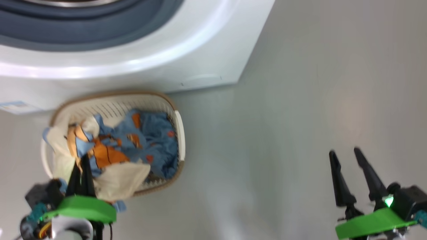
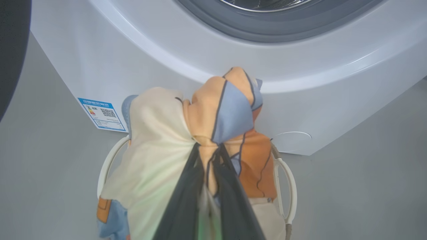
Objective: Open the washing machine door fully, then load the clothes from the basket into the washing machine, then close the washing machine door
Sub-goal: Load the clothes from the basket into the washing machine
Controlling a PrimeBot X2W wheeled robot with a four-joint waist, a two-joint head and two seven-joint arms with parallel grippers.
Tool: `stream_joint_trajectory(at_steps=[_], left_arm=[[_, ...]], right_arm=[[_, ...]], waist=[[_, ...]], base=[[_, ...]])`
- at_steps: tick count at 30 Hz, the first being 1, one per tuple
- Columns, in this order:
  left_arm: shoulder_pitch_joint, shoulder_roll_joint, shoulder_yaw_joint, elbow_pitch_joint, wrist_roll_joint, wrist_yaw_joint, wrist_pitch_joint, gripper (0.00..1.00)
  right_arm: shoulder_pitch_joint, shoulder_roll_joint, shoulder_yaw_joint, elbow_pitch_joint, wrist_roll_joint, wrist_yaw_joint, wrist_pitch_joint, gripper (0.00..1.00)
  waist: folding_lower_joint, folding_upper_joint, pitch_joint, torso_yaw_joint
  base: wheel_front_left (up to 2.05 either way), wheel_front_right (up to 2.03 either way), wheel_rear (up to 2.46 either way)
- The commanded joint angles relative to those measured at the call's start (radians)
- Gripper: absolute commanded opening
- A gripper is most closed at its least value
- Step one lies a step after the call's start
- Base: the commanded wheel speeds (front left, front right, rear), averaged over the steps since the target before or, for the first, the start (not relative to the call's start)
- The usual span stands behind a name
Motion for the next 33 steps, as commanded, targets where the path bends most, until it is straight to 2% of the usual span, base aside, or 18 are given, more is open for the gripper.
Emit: stream_joint_trajectory(at_steps=[1,7,18,33], left_arm=[[0.034,0.013,0.025,-0.038,0.003,-0.003,-0.006,0.0],[0.163,0.012,-0.021,-0.156,-0.055,0.021,-0.006,0.0],[0.337,0.011,-0.06,-0.331,-0.069,0.054,-0.006,0.0],[0.418,0.011,-0.055,-0.413,-0.022,0.041,-0.006,0.0]], right_arm=[[0.033,-0.016,0.02,-0.014,-0.014,0.01,-0.012,1.0],[0.097,-0.019,0.018,0.0,-0.021,0.01,-0.012,1.0],[0.211,-0.027,0.013,0.0,-0.041,0.01,-0.012,1.0],[0.244,-0.021,0.019,0.001,-0.05,0.01,-0.012,1.0]], waist=[[0.0,-0.0001,-0.128,0.051],[0.0,-0.0001,-0.26,0.079],[0.0,-0.0001,-0.435,0.134],[0.0,-0.0001,-0.519,0.14]], base=[[0.0,0.0,0.0],[0.0,0.0,0.0],[0.0,0.0,0.0],[0.0,0.0,0.0]])
